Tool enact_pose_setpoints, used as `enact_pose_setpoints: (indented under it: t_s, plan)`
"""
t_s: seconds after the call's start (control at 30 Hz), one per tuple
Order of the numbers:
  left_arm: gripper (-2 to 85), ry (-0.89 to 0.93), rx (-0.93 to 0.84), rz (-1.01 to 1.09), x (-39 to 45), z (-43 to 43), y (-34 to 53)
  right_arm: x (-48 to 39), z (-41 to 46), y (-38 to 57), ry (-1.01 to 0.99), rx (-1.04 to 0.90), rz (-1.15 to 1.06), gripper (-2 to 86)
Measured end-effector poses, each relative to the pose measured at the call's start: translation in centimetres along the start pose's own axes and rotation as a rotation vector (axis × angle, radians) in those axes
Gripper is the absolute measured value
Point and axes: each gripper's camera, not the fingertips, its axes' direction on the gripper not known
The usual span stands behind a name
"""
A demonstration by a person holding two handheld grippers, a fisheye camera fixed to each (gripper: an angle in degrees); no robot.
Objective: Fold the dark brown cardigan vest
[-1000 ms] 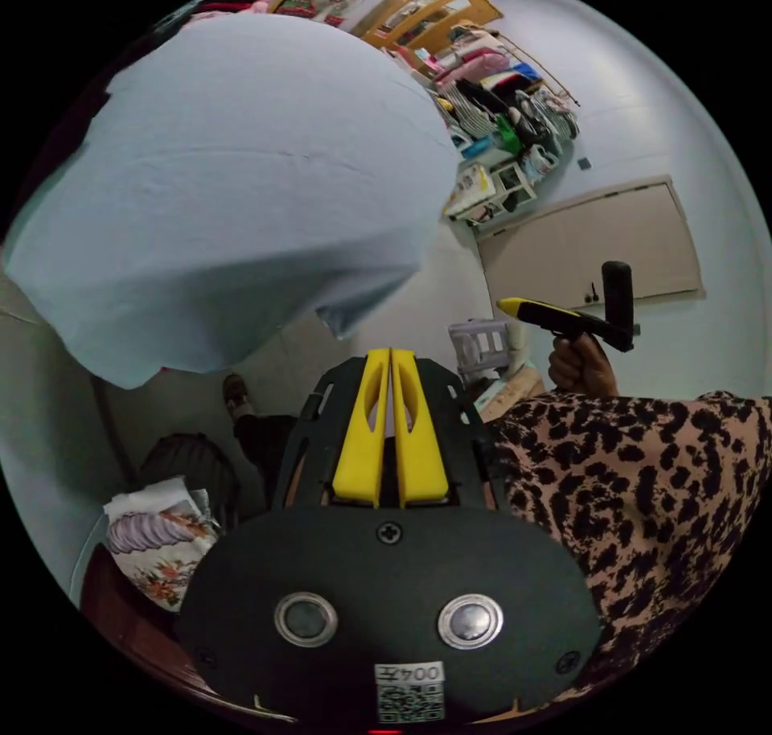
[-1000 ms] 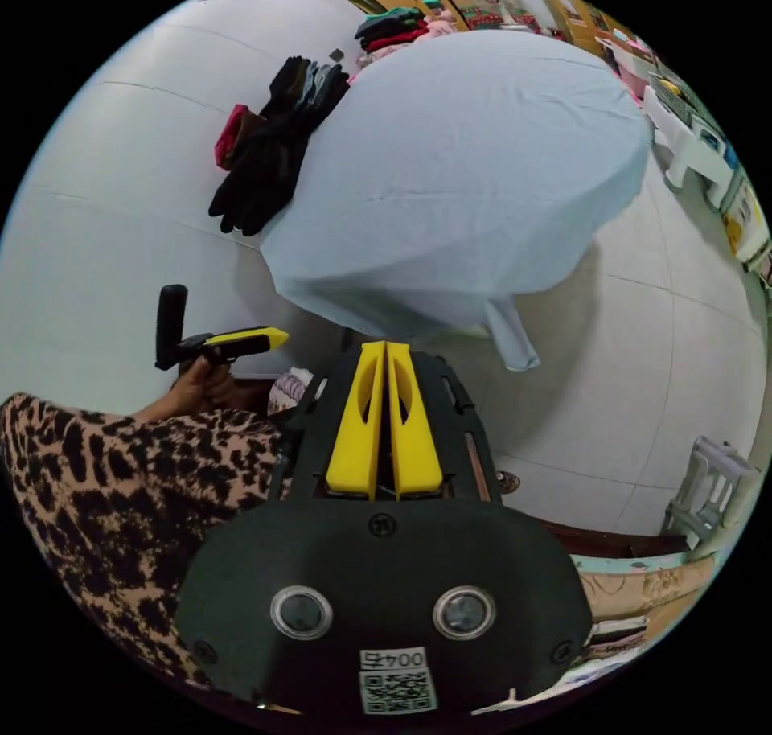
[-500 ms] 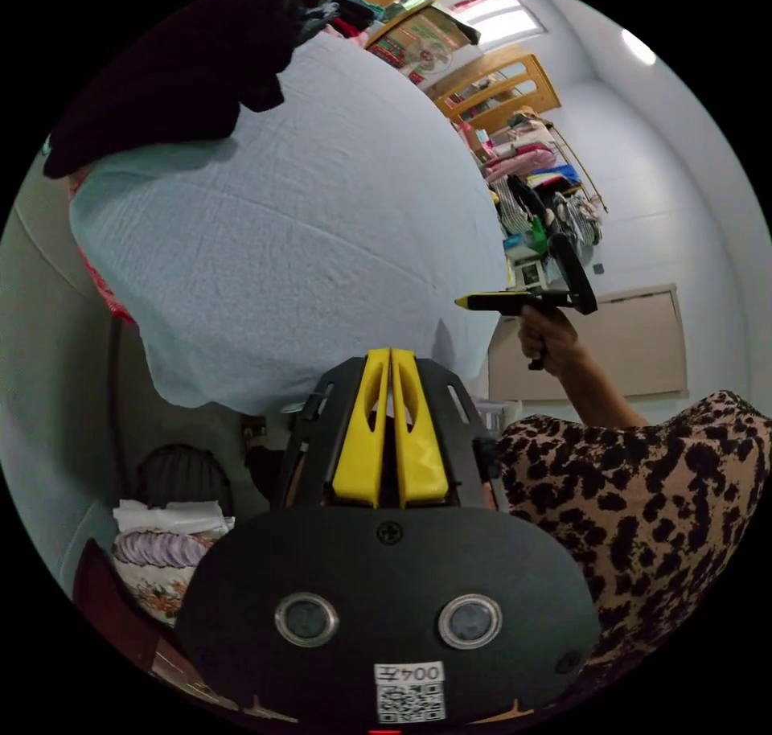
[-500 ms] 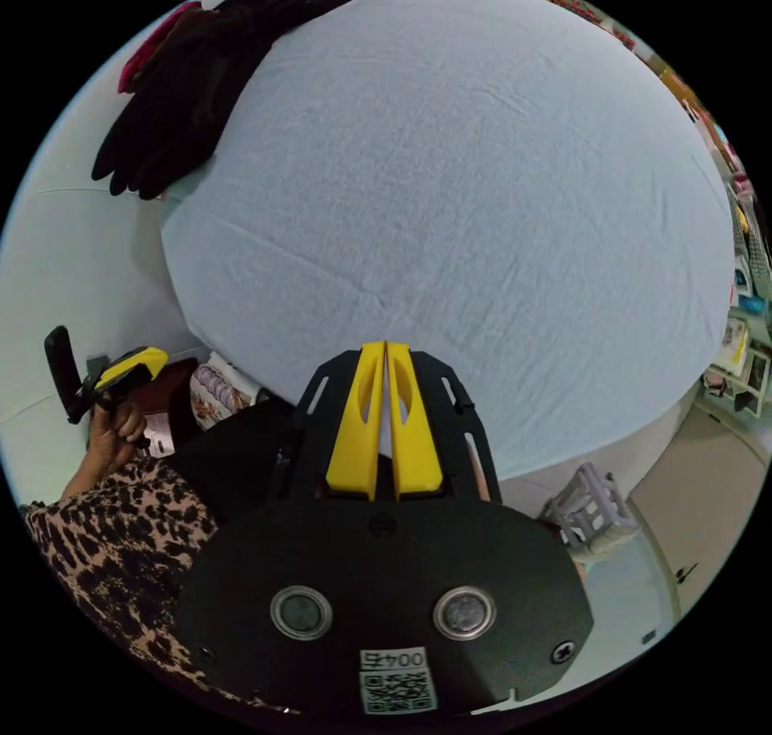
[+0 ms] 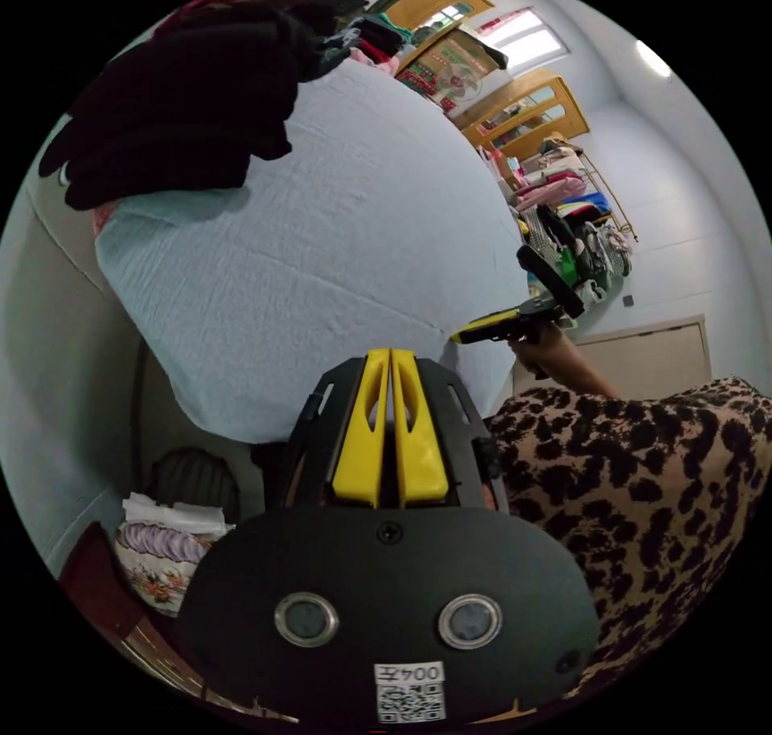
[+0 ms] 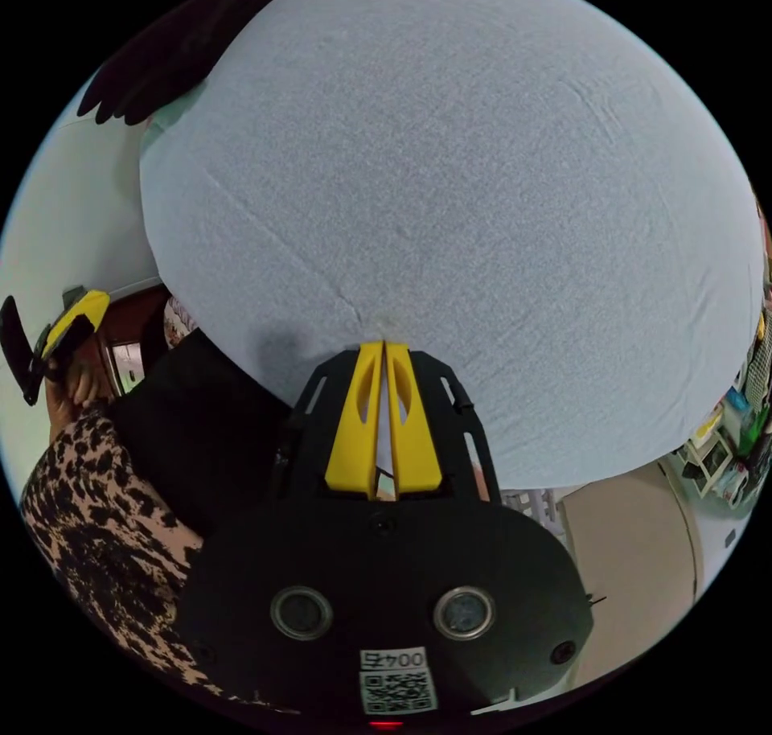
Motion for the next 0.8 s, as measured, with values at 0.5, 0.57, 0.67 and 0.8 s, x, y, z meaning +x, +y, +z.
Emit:
enact_pose_setpoints:
  t_s: [0.5,0.57,0.67,0.8]
  plan:
    - [0.2,0.076,-0.048,0.196,20.8,-0.2,-8.9,-7.7,-6.9,-2.1,0.291,-0.039,0.039,-0.6]
    - [0.2,0.095,-0.047,0.191,22.7,-0.2,-9.1,-9.1,-7.4,-2.3,0.363,-0.033,0.05,-0.6]
    - [0.2,0.111,-0.023,0.181,25.1,-0.6,-9.3,-10.4,-7.9,-2.0,0.43,-0.018,0.006,-0.7]
    - [0.4,0.112,0.036,0.194,28.5,-2.5,-10.0,-10.3,-9.1,-1.8,0.381,-0.002,0.023,-0.8]
